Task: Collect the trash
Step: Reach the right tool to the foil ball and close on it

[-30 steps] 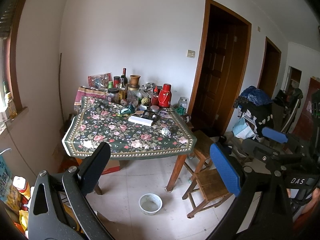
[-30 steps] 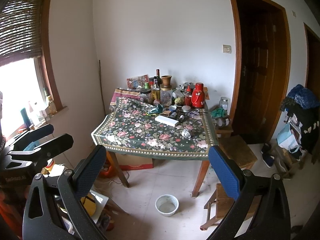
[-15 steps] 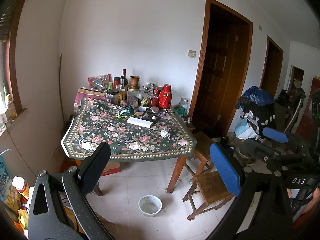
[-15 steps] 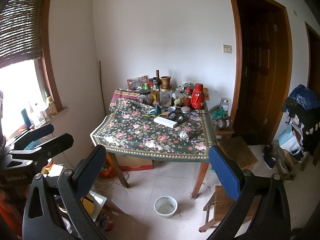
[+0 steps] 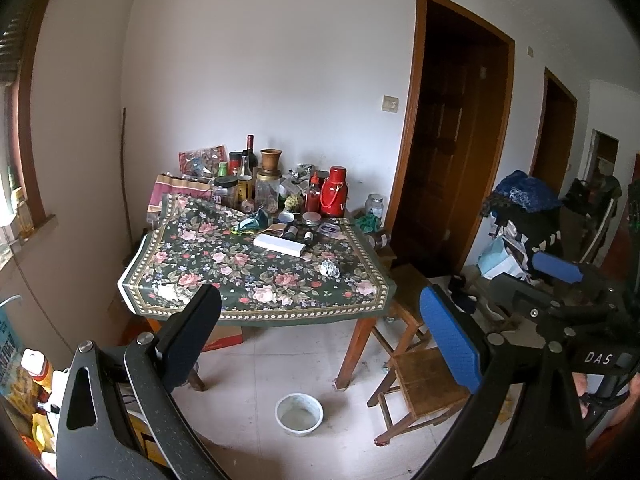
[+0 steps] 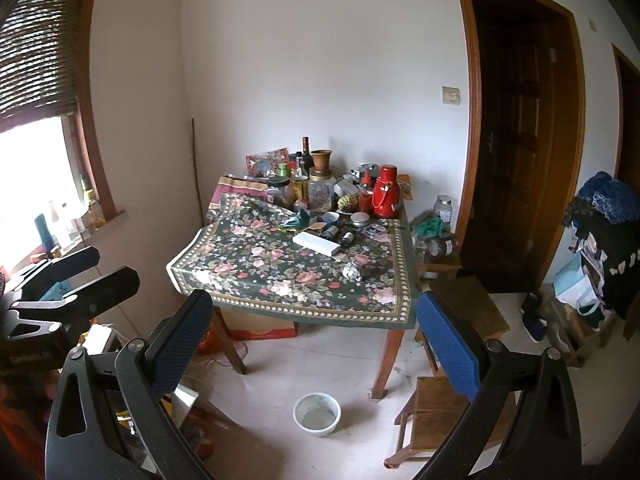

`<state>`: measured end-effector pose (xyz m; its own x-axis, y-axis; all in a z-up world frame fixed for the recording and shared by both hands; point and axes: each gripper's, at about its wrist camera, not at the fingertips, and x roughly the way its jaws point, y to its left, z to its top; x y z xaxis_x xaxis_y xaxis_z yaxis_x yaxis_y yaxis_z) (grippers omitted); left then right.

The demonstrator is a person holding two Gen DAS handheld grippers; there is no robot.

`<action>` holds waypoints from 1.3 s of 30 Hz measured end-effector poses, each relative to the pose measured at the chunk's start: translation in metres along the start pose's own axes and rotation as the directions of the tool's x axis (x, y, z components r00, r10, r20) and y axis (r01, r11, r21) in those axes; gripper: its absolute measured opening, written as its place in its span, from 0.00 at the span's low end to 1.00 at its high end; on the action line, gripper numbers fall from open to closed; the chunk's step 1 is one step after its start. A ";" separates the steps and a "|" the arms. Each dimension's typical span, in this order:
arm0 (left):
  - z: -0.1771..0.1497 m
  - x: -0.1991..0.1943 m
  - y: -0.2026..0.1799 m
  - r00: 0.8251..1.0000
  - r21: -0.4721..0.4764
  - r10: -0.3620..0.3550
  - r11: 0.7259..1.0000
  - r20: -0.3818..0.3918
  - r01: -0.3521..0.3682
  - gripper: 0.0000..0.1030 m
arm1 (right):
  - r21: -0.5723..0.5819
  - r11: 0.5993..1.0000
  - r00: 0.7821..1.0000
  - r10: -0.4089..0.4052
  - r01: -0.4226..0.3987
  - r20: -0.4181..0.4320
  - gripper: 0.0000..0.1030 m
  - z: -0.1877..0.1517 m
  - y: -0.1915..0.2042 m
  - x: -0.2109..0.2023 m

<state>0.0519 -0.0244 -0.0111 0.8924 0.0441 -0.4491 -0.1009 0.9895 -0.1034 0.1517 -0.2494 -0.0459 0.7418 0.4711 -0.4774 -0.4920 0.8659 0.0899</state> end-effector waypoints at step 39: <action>0.074 0.396 0.126 0.928 0.042 -0.046 0.997 -0.371 0.067 0.77 | 0.203 0.957 0.871 -0.088 0.209 -0.483 0.98 0.023 -0.061 0.375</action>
<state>0.4255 0.1277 -0.1362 0.6693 -0.0559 -0.7409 -0.0226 0.9952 -0.0955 0.4707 -0.1220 -0.2104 0.4693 0.2533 -0.8459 -0.2237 0.9608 0.1636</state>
